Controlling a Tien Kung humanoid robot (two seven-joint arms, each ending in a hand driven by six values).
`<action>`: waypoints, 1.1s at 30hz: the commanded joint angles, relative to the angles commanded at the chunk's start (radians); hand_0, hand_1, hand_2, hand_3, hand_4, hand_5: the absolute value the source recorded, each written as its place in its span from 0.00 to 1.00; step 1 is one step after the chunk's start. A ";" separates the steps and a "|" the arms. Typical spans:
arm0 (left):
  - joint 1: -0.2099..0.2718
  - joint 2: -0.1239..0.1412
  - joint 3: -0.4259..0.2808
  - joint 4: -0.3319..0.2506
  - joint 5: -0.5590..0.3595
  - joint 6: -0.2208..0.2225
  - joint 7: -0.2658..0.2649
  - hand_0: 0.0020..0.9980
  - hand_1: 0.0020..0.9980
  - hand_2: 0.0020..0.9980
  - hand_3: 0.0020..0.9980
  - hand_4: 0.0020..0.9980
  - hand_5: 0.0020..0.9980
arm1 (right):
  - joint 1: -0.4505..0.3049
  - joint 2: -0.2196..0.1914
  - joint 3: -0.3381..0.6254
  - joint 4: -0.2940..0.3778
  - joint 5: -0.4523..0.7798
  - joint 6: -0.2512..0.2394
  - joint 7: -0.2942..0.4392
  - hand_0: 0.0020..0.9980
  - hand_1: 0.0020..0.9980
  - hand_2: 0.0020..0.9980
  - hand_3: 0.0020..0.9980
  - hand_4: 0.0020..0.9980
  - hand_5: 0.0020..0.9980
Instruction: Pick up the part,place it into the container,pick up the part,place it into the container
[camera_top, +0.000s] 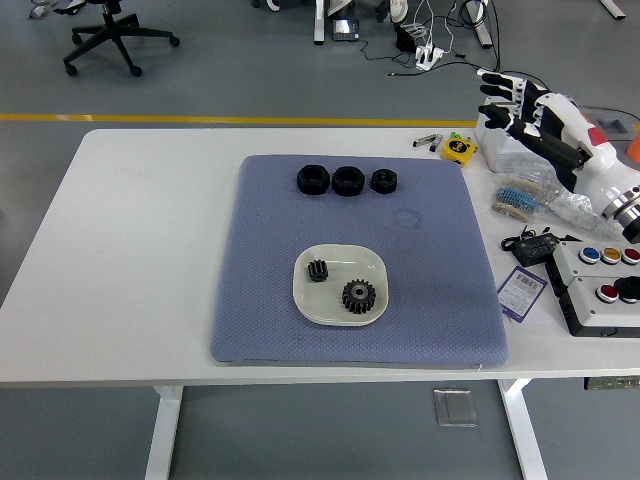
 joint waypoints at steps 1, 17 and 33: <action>-0.002 -0.001 0.000 0.000 0.001 -0.001 -0.001 0.98 0.96 0.94 0.67 0.63 0.70 | -0.017 -0.004 0.016 0.011 0.045 0.002 0.002 0.82 0.84 0.92 0.92 1.00 0.84; 0.001 -0.006 0.058 0.000 -0.058 -0.007 -0.017 0.97 0.96 0.94 0.66 0.62 0.71 | -0.158 0.031 0.076 0.021 0.426 0.015 0.024 0.85 0.85 0.92 0.93 1.00 0.88; 0.003 -0.009 0.052 0.000 -0.057 -0.004 -0.012 0.96 0.96 0.93 0.65 0.61 0.71 | -0.212 0.044 0.061 0.030 0.395 -0.020 0.121 0.95 0.89 0.92 0.92 1.00 0.92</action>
